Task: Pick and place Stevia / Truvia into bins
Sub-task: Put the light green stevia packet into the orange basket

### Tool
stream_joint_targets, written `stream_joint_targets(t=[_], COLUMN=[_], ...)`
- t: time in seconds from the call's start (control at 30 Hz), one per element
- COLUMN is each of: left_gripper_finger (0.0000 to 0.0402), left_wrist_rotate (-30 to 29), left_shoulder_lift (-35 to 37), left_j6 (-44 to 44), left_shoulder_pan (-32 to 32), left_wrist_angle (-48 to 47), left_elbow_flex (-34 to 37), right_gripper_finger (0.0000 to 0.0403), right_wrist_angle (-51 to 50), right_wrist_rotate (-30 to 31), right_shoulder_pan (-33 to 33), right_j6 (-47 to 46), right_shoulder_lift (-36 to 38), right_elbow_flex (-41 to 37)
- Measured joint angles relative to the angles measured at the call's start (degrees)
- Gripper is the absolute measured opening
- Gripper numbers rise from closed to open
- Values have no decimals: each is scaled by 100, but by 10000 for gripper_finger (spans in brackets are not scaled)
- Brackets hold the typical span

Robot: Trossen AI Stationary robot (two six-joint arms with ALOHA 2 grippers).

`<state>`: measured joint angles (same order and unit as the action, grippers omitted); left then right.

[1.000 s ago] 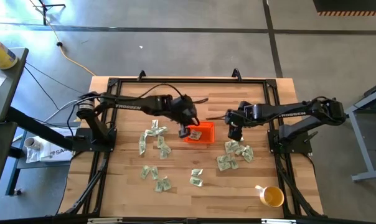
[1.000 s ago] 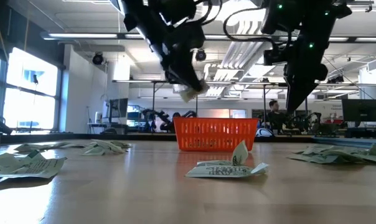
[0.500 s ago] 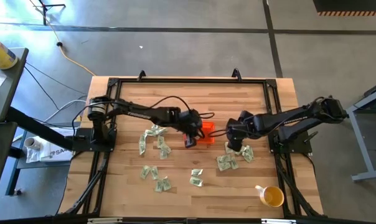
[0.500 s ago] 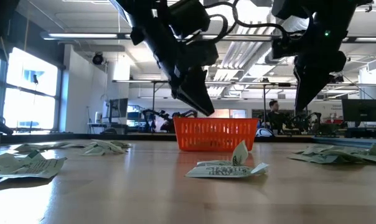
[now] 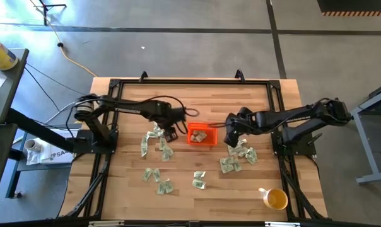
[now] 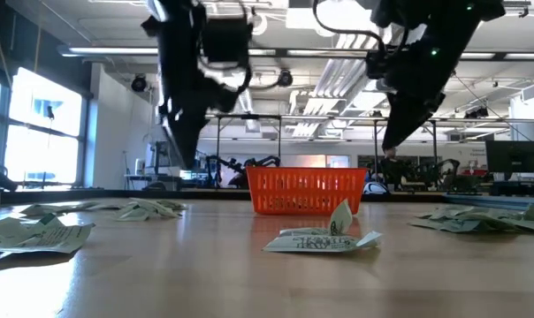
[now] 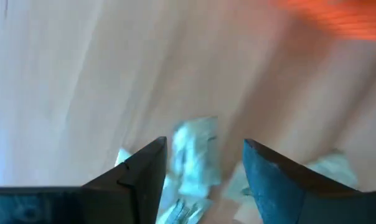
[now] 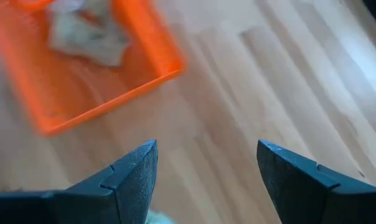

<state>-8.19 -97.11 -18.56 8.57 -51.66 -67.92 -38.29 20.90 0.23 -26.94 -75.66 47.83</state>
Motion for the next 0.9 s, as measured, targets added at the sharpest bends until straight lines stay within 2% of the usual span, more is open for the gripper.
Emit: stream_joint_targets(t=[0.17, 0.27, 0.47, 0.7, 0.9], left_gripper_finger=[215, 212, 235, 279, 273], left_wrist_rotate=[204, 205, -69, 244, 302], left_shoulder_lift=[311, 435, 355, 349, 312], left_j6=[-1619, -2213, -2787, -3449, -3488], left_shoulder_pan=[508, 679, 759, 805, 1032], left_wrist_angle=[64, 73, 170, 752, 1072], left_elbow_flex=[598, 758, 1060, 1534, 1698], right_gripper_finger=[263, 263, 263, 263, 263], right_wrist_angle=[-60, -73, -36, 49, 289], right_wrist_rotate=[13, 0, -199, -330, -547], right_shoulder_pan=[-546, -835, -1314, -1613, -1640], right_j6=[-398, -602, -756, -535, -3], right_shoulder_lift=[-2, -2, -41, -307, -649], right_elbow_flex=[0, -1, 0, 0, 0])
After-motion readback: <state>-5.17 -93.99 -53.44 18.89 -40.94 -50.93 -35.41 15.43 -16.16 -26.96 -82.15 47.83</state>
